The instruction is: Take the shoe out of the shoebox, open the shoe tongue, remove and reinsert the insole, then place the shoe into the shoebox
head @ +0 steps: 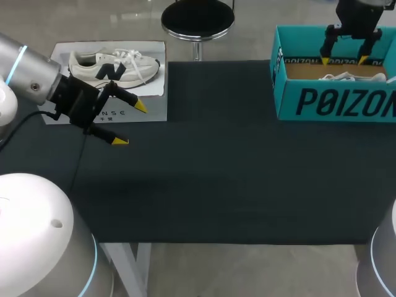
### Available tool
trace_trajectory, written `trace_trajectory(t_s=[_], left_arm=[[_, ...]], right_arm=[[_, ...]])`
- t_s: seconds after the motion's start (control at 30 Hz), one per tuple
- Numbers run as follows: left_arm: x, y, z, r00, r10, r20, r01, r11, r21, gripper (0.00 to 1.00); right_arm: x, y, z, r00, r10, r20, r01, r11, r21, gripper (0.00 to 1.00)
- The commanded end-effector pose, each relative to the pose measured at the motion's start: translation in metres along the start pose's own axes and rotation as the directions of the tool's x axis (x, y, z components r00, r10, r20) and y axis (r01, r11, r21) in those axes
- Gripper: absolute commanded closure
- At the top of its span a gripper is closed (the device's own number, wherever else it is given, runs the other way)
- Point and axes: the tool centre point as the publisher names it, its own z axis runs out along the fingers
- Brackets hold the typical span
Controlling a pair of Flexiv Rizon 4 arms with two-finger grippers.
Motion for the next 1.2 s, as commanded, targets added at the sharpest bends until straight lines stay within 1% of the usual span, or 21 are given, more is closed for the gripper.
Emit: trace_trajectory(t_s=[0.03,0.43,0.5,0.53,0.57,0.6,0.63,0.7,0.73,0.77,0.8,0.83,0.97,1.03,1.1,1.2], left_arm=[[0.000,0.000,0.000,1.000,0.000,-0.004,0.000,1.000,-0.001,0.00],[0.000,0.000,0.000,1.000,0.000,-0.004,0.000,1.000,-0.001,0.00],[0.009,0.004,-0.009,0.992,0.083,-0.098,-0.086,0.996,-0.030,0.00],[0.015,0.009,-0.019,0.981,0.129,-0.145,-0.137,0.989,-0.047,0.00],[0.017,0.013,-0.025,0.974,0.152,-0.170,-0.164,0.985,-0.060,0.00],[0.021,0.018,-0.034,0.958,0.192,-0.212,-0.208,0.976,-0.059,0.00],[0.024,0.023,-0.049,0.933,0.261,-0.249,-0.277,0.960,-0.031,0.00],[0.030,0.030,-0.068,0.900,0.325,-0.292,-0.331,0.943,0.030,0.00],[0.033,0.036,-0.078,0.870,0.366,-0.331,-0.373,0.927,0.045,0.00],[0.037,0.044,-0.091,0.814,0.442,-0.376,-0.441,0.892,0.096,0.00],[0.040,0.047,-0.098,0.796,0.470,-0.382,-0.458,0.880,0.128,0.00],[0.043,0.055,-0.112,0.772,0.505,-0.387,-0.473,0.862,0.182,0.00],[0.053,0.079,-0.142,0.670,0.593,-0.446,-0.539,0.802,0.256,0.00],[0.058,0.097,-0.158,0.639,0.616,-0.461,-0.543,0.785,0.298,0.00],[0.062,0.108,-0.168,0.616,0.631,-0.471,-0.546,0.773,0.321,0.00],[0.071,0.131,-0.183,0.548,0.655,-0.520,-0.550,0.751,0.365,0.00]], right_arm=[[-0.002,-0.007,0.000,1.000,-0.001,-0.005,0.001,1.000,-0.022,0.00],[-0.002,-0.007,0.000,1.000,-0.001,-0.005,0.001,1.000,-0.022,0.00],[-0.002,-0.007,0.000,1.000,-0.001,-0.005,0.001,1.000,-0.022,0.00],[-0.002,-0.007,0.000,1.000,-0.001,-0.005,0.001,1.000,-0.022,0.00],[-0.002,-0.007,0.000,1.000,-0.001,-0.005,0.001,1.000,-0.022,0.00],[-0.002,-0.007,0.000,1.000,-0.001,-0.005,0.001,1.000,-0.022,0.00],[-0.002,-0.007,0.000,1.000,-0.001,-0.005,0.001,1.000,-0.022,0.00],[-0.002,-0.007,0.000,1.000,-0.001,-0.005,0.001,1.000,-0.022,0.00],[-0.002,-0.007,0.000,1.000,-0.001,-0.005,0.001,1.000,-0.022,0.00],[-0.002,-0.007,0.000,1.000,-0.001,-0.005,0.001,1.000,-0.022,0.00],[-0.002,-0.007,0.000,1.000,-0.001,-0.005,0.001,1.000,-0.022,0.00],[-0.002,-0.007,0.000,1.000,-0.001,-0.005,0.001,1.000,-0.022,0.00],[-0.002,-0.007,0.000,1.000,-0.001,-0.005,0.001,1.000,-0.022,0.00],[-0.002,-0.007,0.000,1.000,-0.001,-0.005,0.001,1.000,-0.022,0.00],[-0.002,-0.007,0.000,1.000,-0.001,-0.005,0.001,1.000,-0.022,0.00],[-0.002,-0.007,0.000,1.000,-0.001,-0.005,0.001,1.000,-0.022,0.00]])
